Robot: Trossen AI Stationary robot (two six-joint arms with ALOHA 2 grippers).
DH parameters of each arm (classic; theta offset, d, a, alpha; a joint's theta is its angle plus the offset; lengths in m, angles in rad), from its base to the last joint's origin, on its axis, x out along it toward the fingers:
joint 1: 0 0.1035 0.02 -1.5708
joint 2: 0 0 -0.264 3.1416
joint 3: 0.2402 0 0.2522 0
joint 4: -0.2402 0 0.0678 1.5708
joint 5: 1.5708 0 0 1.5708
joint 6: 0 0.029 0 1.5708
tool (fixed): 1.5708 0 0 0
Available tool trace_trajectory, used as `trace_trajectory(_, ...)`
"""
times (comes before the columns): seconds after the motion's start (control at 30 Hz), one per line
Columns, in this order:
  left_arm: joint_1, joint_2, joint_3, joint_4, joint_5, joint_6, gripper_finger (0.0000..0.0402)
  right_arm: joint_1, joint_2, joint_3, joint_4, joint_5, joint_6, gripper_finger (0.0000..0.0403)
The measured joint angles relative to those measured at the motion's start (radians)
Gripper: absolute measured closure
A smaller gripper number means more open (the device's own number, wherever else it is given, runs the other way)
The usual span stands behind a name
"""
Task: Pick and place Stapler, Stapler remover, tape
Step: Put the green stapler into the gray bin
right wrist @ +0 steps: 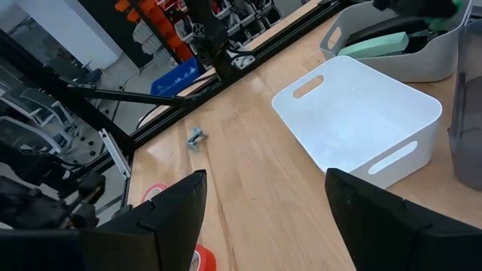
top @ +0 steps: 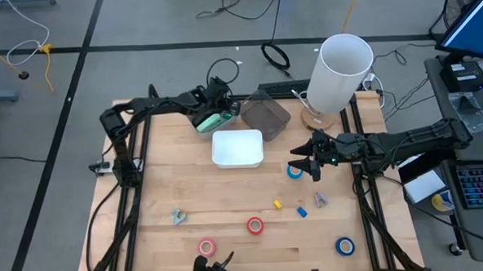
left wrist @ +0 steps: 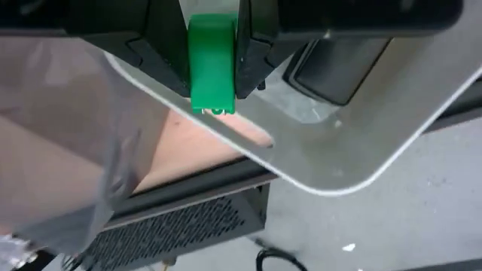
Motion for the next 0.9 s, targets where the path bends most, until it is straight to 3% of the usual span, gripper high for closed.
trace_trajectory(0.9,-0.031,0.007,0.000,-0.083,-0.006,0.026,0.0313,0.000,0.000,0.000,0.000,-0.002,-0.024,0.0140)
